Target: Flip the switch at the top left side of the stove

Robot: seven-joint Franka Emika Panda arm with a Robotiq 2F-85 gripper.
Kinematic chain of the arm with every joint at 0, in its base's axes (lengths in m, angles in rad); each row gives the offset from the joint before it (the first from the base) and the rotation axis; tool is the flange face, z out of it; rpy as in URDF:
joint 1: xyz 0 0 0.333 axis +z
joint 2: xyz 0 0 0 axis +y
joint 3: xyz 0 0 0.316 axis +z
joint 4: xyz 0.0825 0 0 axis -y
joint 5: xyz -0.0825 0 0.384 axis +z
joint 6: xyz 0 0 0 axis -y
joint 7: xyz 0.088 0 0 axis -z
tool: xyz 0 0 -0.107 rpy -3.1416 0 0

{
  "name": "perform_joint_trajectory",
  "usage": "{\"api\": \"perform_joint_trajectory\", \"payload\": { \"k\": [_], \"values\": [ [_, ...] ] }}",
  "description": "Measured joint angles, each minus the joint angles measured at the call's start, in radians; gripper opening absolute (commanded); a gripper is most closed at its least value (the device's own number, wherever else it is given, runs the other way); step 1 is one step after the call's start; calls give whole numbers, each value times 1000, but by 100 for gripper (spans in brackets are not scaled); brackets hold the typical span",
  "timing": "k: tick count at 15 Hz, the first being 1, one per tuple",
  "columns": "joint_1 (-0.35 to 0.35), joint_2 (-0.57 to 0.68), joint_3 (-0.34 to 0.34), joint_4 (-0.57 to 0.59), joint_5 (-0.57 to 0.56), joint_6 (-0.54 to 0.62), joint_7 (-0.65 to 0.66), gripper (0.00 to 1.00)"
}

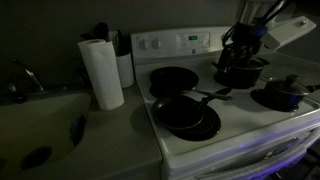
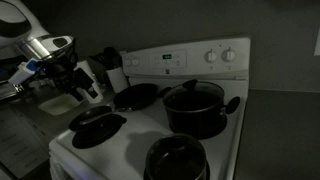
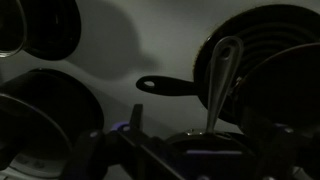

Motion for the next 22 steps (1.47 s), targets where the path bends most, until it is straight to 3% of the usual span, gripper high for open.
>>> {"api": "perform_joint_trajectory", "payload": {
  "k": [4, 10, 17, 22],
  "values": [
    [11, 0, -18, 2, -25, 19, 0, 100],
    [-2, 34, -99, 39, -193, 182, -62, 100],
    [14, 261, -162, 231, -227, 380, -286, 100],
    [52, 413, -182, 356, -193, 444, -442, 100]
  ]
}}
